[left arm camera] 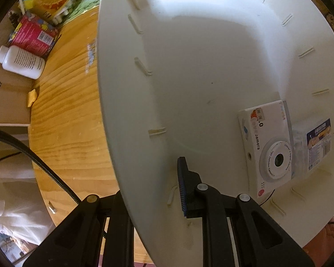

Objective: Organize rigid objects
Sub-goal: 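Grasp the beige round compact with the right tool, then carry the beige compact into the tray and release it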

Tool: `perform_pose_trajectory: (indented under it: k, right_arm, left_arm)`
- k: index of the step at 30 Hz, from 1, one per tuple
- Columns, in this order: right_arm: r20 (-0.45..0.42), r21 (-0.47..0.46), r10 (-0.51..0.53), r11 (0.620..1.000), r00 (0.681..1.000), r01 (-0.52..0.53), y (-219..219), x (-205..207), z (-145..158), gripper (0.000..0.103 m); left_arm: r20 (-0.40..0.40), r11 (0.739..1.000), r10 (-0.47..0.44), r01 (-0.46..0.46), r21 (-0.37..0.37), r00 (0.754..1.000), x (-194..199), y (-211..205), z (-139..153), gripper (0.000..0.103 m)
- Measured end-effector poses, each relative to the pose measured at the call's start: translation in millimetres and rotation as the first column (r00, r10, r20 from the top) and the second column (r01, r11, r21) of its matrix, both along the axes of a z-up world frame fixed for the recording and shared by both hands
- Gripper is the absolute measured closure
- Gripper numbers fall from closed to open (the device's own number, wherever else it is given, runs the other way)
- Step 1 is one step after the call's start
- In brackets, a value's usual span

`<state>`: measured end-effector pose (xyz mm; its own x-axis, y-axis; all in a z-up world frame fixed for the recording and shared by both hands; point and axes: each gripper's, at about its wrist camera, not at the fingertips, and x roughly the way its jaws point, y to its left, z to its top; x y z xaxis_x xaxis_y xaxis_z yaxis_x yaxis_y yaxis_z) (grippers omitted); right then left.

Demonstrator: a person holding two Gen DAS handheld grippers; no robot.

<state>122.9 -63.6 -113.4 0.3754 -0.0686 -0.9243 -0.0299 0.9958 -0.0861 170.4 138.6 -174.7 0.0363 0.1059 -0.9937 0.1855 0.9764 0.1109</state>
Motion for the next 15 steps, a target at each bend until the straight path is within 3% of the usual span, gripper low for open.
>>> perform_pose_trajectory:
  k: [15]
  right_arm:
    - [0.067, 0.002, 0.226, 0.974, 0.972, -0.226, 74.5, -1.2, 17.0, 0.048]
  left_arm:
    - [0.048, 0.998, 0.046, -0.043, -0.051, 0.998, -3.5, 17.3, 3.6, 0.085]
